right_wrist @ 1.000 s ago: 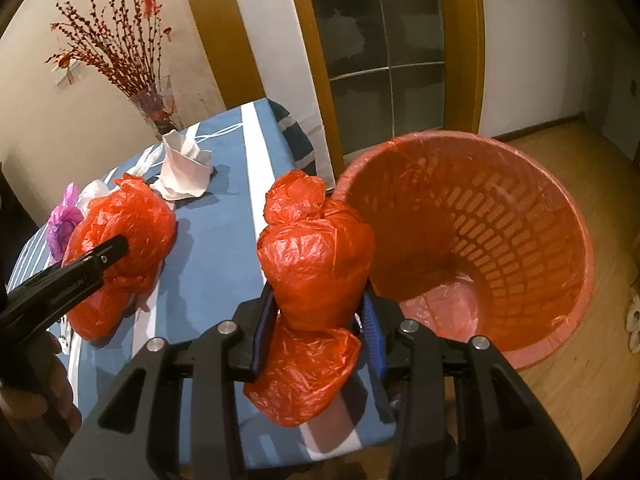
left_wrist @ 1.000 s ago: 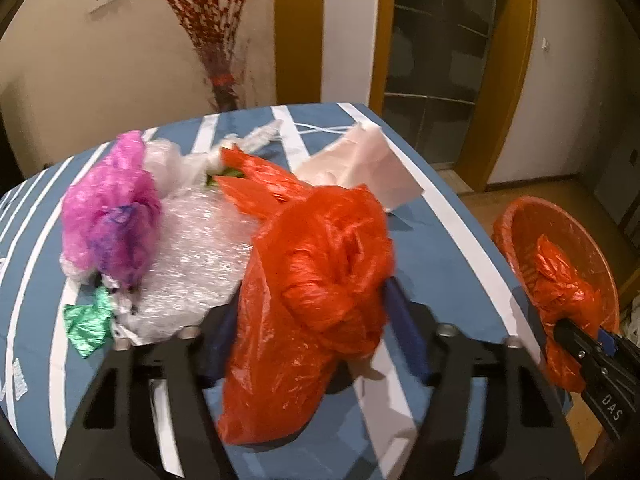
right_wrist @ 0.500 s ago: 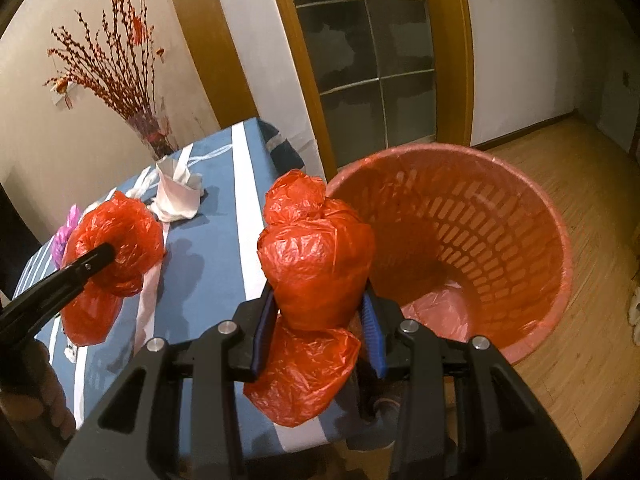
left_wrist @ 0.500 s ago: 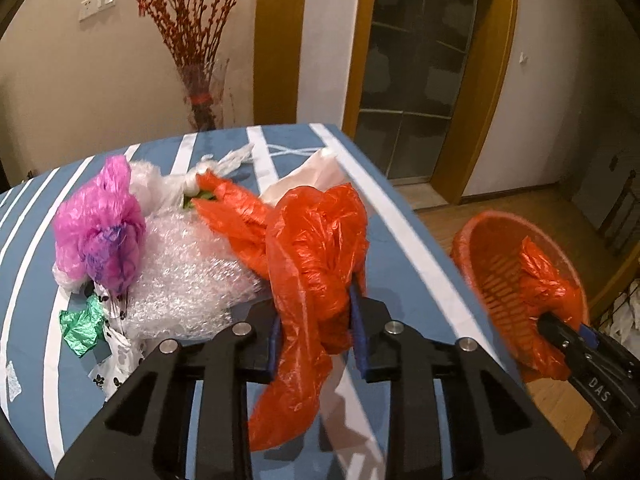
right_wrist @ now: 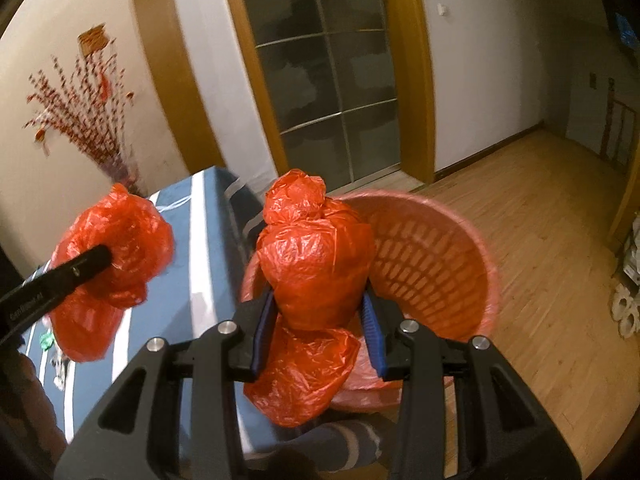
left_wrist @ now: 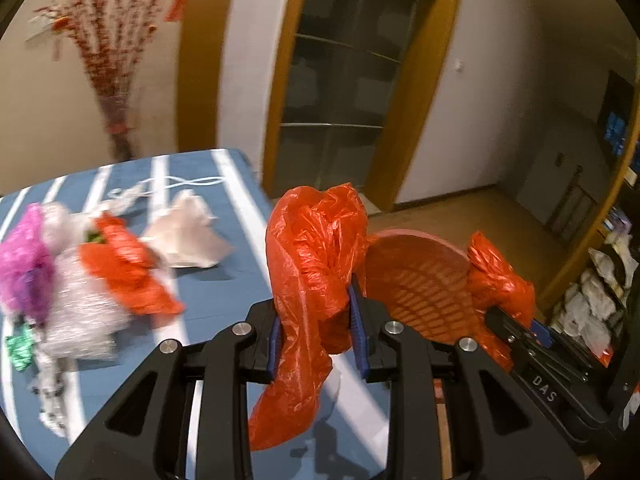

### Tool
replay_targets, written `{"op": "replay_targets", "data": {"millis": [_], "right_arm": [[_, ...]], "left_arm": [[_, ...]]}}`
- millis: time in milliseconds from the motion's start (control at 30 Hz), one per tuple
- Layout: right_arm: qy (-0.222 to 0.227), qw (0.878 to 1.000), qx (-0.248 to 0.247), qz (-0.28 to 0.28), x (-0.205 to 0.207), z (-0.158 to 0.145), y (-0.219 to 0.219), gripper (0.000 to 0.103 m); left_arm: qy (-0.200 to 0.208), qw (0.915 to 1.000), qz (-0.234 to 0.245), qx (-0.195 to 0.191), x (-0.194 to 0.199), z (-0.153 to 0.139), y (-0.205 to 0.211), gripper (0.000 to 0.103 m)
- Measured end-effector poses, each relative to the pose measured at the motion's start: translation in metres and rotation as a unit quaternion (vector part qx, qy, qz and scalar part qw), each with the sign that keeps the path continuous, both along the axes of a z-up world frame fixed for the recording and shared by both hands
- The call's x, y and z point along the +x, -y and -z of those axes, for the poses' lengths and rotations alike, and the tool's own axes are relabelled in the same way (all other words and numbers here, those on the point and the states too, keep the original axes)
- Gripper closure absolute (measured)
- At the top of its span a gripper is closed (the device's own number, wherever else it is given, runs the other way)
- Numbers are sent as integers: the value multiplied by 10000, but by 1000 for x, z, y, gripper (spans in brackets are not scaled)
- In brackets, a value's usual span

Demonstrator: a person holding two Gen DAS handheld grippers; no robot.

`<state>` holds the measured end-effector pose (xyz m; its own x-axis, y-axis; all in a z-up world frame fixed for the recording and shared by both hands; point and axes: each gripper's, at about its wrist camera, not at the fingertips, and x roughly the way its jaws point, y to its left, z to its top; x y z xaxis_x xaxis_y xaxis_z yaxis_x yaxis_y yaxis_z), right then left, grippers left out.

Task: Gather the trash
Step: 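Carry the red bags to the orange basket and open both grippers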

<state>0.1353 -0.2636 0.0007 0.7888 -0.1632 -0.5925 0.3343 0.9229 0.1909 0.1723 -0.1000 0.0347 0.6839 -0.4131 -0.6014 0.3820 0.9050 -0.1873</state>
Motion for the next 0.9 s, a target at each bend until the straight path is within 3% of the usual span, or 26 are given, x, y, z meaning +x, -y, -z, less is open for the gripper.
{"op": "replay_targets", "data": {"millis": [267, 700, 767, 900], "right_arm": [[78, 9994, 18, 349, 2, 0, 35, 64], [111, 9983, 273, 507, 20, 11, 70, 64], [114, 9982, 327, 494, 21, 14, 73, 62], [130, 9978, 428, 495, 22, 18, 82, 55]], "left_arm": [[-125, 9983, 566, -20, 10, 12, 58, 76], [-470, 9942, 965, -62, 24, 34, 94, 75], [-528, 9939, 963, -46, 25, 38, 96, 74], [-675, 9940, 864, 13, 28, 46, 97, 61]]}}
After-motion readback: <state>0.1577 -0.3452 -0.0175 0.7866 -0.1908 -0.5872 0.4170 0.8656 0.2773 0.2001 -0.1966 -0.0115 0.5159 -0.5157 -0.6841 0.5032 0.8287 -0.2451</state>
